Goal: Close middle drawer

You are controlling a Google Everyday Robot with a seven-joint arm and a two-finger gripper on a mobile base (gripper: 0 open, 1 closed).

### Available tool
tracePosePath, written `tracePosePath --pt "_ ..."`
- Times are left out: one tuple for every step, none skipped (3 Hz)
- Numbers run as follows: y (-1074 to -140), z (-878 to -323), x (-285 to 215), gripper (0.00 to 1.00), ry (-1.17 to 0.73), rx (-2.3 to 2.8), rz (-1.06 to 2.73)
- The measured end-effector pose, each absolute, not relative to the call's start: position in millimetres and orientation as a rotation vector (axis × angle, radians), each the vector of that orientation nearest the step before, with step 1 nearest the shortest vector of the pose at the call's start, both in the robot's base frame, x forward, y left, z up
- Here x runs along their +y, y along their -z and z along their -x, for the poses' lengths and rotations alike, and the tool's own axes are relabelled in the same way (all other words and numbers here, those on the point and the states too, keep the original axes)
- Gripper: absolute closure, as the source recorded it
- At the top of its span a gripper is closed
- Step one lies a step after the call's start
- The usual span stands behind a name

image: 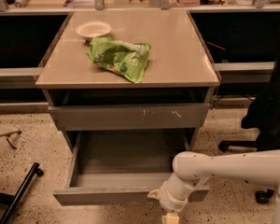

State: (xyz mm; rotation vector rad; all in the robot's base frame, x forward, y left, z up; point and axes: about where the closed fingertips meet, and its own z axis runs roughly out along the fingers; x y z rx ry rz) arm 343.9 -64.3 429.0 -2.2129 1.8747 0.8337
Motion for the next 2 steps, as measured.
tracePosePath --pt "-415.6 -375.7 -59.8 0.00 -0.733 1.848 2.245" --pt "-415.6 -375.7 -59.8 0.00 -0.733 1.848 2.245"
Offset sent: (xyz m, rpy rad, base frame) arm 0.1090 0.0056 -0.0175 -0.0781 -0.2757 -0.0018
